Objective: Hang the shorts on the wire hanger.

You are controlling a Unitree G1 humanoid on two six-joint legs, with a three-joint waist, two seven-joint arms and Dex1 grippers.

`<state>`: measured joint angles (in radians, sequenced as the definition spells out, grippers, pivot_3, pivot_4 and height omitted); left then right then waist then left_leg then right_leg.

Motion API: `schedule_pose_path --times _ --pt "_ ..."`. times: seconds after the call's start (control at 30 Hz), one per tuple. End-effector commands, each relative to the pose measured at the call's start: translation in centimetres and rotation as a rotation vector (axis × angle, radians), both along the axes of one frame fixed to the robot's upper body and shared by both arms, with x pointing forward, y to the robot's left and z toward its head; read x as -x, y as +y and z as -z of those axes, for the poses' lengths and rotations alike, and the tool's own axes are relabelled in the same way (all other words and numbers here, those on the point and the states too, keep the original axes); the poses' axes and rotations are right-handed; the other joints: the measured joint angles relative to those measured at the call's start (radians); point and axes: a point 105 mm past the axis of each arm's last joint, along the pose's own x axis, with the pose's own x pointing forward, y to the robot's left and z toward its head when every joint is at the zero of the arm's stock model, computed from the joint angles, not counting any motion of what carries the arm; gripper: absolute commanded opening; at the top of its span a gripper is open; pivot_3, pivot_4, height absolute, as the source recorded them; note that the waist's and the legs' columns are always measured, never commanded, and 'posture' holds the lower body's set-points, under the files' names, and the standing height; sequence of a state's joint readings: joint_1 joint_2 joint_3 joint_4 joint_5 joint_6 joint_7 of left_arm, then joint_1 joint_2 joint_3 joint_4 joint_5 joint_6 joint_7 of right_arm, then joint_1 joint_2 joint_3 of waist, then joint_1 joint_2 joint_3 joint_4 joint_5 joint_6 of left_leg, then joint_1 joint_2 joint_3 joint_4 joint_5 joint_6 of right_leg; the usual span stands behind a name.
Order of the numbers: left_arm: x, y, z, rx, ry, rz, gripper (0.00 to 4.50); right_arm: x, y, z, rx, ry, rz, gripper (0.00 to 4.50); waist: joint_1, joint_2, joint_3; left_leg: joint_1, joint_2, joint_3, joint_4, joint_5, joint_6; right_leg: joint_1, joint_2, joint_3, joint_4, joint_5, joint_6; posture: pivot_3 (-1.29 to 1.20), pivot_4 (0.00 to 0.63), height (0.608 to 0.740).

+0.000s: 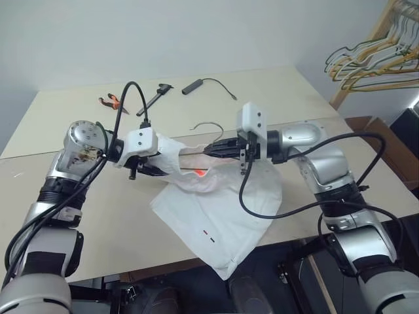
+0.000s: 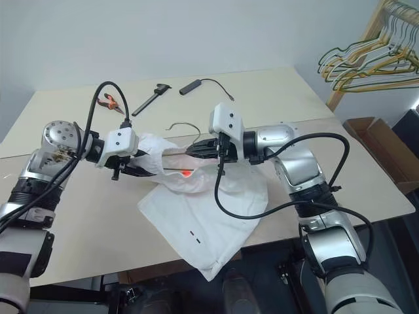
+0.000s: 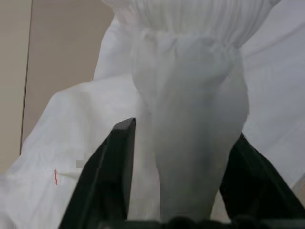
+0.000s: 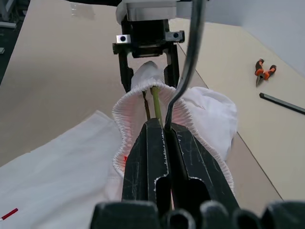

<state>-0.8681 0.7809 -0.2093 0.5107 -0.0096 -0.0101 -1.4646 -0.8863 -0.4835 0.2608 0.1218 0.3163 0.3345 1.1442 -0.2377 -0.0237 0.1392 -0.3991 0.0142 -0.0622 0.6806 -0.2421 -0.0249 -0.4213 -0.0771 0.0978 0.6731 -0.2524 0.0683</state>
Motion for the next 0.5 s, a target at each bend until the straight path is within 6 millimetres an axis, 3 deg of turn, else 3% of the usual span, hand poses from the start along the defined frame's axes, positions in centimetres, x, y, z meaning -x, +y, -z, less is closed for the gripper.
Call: schedule_pose_path --times 0.03,0.13,0.27,0.5 --pt "-0.2 1.4 -3.2 0.033 -0.093 -0.026 3.47 0.0 -0.4 -2.0 -0.026 -0.069 -0.008 0.0 0.0 0.0 0.0 0.0 0.0 0.0 0.0 0.0 0.0 0.0 0.0 0.0 0.0 0.0 0.0 -0.11 0.07 0.74" --pt "0.0 2.4 -3.2 0.024 -0.081 -0.052 4.45 -0.1 -0.7 -2.0 -0.026 -0.06 -0.004 0.0 0.003 0.0 0.0 0.0 0.0 0.0 0.0 0.0 0.0 0.0 0.0 0.0 0.0 0.0 0.0 -0.11 0.071 0.74" --pt "-0.3 4.1 -1.0 0.029 -0.093 -0.121 4.49 -0.1 -1.0 -2.1 -0.039 -0.049 -0.005 0.0 0.004 0.0 0.0 0.001 0.0 0.0 0.0 0.0 0.0 0.001 0.0 0.0 0.0 0.0 0.0 -0.11 0.072 0.74" --pt "-1.1 3.6 1.5 0.017 -0.111 -0.137 4.49 0.1 -1.6 -2.7 -0.042 -0.049 -0.017 0.0 0.01 0.0 0.0 0.0 0.0 -0.001 0.0 0.0 0.0 0.0 0.0 0.0 0.001 0.0 0.0 -0.11 0.07 0.74"
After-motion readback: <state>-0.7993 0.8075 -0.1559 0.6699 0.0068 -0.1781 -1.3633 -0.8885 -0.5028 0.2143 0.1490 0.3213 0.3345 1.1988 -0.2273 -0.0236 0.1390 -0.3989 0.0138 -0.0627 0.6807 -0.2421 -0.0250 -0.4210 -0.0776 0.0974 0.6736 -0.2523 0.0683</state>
